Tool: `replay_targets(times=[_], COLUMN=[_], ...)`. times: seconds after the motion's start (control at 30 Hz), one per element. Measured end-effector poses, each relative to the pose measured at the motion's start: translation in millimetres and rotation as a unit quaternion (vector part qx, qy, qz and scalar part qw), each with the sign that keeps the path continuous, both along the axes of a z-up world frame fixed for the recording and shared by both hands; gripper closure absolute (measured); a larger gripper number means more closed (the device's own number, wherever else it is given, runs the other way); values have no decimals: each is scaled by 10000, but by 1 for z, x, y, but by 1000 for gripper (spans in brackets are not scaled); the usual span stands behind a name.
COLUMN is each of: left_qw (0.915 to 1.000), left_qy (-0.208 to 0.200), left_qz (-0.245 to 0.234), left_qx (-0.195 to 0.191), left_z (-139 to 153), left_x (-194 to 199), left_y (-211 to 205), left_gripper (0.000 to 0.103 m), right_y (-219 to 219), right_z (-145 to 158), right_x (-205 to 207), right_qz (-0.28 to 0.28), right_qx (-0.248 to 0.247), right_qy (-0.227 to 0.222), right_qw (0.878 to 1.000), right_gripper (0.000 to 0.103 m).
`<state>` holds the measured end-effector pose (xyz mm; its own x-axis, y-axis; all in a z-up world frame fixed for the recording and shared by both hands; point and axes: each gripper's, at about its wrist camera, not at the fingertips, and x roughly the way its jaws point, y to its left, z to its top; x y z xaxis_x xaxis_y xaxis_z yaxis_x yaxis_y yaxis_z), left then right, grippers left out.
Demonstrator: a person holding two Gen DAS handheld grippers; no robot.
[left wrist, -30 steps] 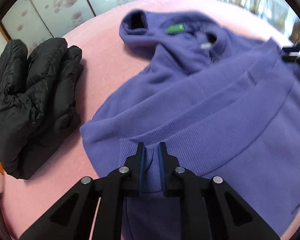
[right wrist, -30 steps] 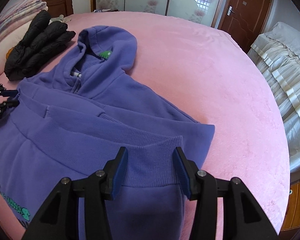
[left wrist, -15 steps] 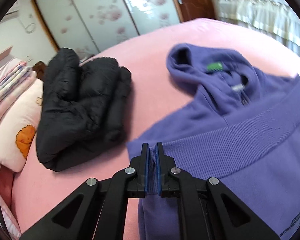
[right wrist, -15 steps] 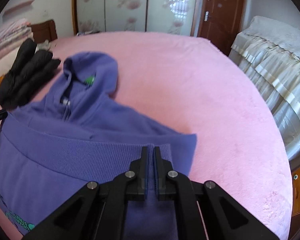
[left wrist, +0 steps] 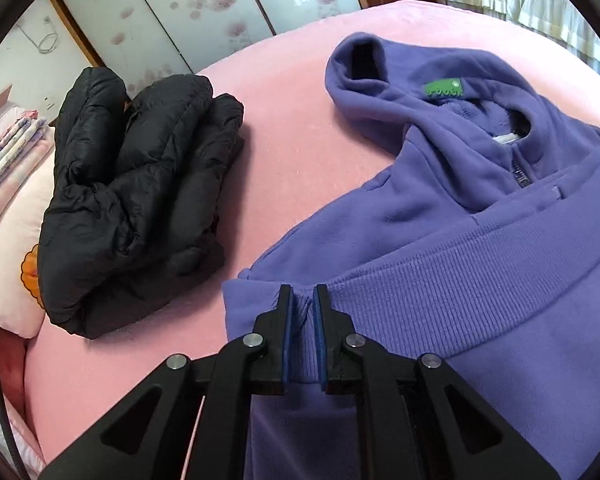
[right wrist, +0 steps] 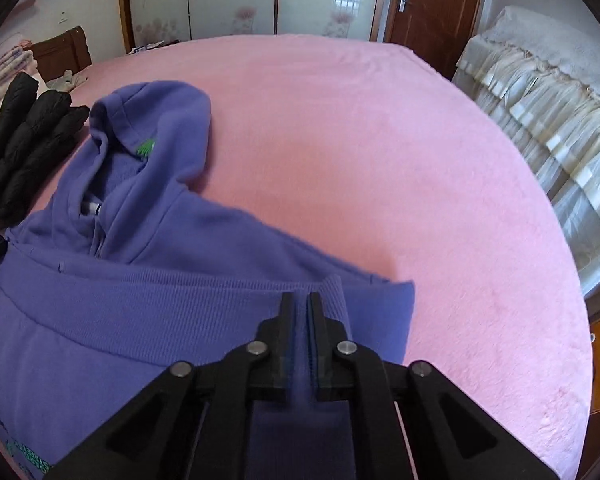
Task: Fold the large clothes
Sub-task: 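Grasp the folded hem edge with both grippers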
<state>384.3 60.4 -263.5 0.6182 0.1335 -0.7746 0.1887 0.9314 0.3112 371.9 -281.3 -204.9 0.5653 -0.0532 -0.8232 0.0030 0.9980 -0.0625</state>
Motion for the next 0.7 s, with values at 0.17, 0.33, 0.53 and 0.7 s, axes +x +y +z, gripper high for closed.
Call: replay_targets(times=[0.17, 0.33, 0.53, 0.7], left_qw=[9981, 9925, 9793, 9869], left_qy=[263, 466, 761, 536], left_qz=[131, 181, 353, 409], left_qx=[-544, -1118, -1841, -1463], left_z=[7, 0, -10, -1], left_x=[-2, -6, 1, -4], left_y=[23, 44, 54, 50], left_gripper=[22, 26, 59, 85], right_y=[-18, -33, -34, -12], right_z=[11, 11, -2, -6], right_x=[-20, -23, -6, -4], right_qz=[123, 2, 66, 350], right_qx=[578, 576, 1090, 717], right_qy=[-157, -103, 93, 88], right_qw=[9981, 9983, 9940, 9968], right_gripper=[61, 45, 51, 92])
